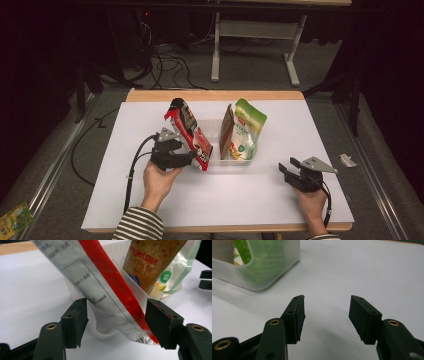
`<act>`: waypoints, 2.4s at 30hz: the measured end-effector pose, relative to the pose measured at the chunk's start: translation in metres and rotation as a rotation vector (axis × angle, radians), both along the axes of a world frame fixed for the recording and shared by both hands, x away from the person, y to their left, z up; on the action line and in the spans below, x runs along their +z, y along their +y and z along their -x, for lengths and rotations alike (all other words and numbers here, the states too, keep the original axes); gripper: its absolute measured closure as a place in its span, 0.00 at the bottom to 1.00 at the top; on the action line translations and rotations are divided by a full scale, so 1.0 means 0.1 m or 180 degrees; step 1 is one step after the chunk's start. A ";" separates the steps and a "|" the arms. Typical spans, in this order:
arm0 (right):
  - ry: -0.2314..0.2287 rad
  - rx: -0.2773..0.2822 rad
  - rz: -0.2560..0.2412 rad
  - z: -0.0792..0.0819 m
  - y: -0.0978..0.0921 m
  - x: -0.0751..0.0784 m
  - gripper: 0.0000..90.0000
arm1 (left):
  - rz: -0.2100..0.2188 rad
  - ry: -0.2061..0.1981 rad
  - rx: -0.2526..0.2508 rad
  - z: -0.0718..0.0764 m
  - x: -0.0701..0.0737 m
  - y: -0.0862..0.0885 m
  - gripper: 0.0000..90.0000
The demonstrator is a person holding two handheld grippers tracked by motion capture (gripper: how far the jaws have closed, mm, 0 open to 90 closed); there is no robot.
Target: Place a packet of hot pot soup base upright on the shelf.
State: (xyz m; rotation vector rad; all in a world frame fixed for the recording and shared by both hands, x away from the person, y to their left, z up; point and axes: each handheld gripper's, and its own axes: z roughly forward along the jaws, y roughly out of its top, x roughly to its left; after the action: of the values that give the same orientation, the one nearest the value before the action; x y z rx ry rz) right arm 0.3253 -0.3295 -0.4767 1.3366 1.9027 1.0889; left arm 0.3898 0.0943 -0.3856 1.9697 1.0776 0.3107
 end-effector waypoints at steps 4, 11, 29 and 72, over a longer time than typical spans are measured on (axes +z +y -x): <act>0.0003 -0.0008 -0.0011 0.00 0.00 0.00 0.52 | -0.0030 0.0055 -0.0039 -0.06 0.01 -0.06 0.39; -0.0012 0.0007 0.0006 0.00 0.00 0.00 0.52 | -0.0058 0.0018 -0.0066 -0.06 0.00 -0.07 0.47; -0.0009 0.0012 0.0012 0.01 0.01 0.00 0.52 | 0.0067 -0.0019 0.0148 -0.17 0.03 -0.09 0.53; 0.0027 0.0027 0.0092 0.00 0.03 0.00 0.52 | -0.0347 -0.0485 0.0012 -0.02 -0.09 0.02 0.78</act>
State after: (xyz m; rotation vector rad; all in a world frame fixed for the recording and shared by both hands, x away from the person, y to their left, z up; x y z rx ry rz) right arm 0.3256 -0.3261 -0.4770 1.3207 1.9247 1.0574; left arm 0.3920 0.0966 -0.3949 2.0042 0.9844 0.5227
